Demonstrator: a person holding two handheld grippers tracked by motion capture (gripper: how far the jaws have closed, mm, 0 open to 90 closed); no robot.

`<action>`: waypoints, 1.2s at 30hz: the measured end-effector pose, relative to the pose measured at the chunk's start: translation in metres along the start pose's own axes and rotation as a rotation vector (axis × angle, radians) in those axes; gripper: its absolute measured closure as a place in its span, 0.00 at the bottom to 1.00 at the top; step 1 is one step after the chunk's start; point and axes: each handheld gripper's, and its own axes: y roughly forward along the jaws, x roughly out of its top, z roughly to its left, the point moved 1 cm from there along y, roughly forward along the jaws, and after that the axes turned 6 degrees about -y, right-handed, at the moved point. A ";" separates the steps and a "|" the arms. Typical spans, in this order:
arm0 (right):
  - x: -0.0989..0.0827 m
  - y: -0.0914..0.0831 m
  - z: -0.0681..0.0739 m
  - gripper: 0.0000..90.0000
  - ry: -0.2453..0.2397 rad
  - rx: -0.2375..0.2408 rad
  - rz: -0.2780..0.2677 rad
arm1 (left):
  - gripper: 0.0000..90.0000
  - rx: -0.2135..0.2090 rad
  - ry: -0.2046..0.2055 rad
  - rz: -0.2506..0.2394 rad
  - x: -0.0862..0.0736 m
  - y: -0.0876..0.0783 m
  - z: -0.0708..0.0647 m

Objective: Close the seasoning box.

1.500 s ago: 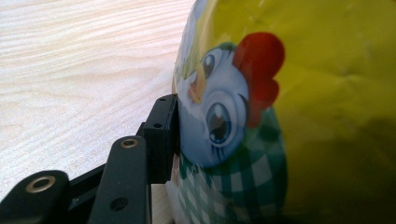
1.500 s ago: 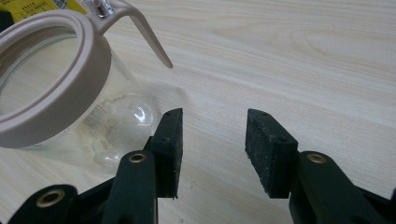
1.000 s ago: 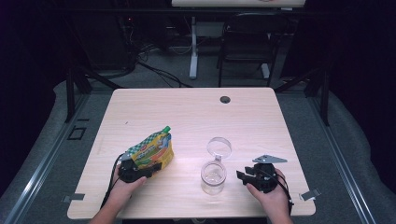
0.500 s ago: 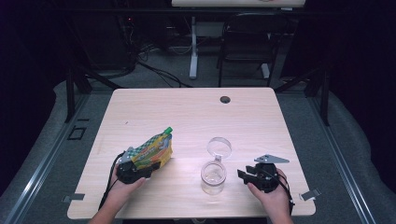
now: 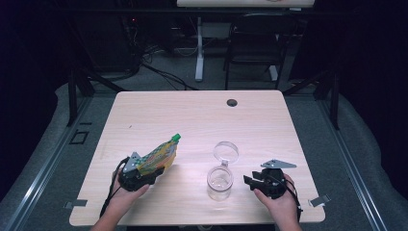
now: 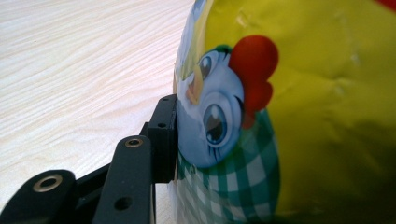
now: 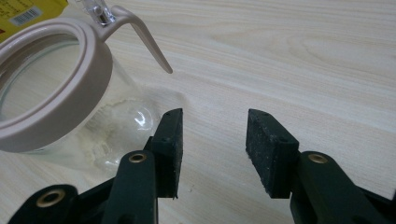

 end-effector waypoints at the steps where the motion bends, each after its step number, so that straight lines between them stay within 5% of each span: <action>1: 0.000 0.000 -0.001 0.63 0.000 0.000 -0.002 | 0.64 0.006 0.008 0.001 0.001 -0.001 0.000; 36: 0.002 -0.003 0.002 0.64 -0.034 -0.020 -0.004 | 0.64 0.142 0.250 0.044 0.008 -0.009 -0.024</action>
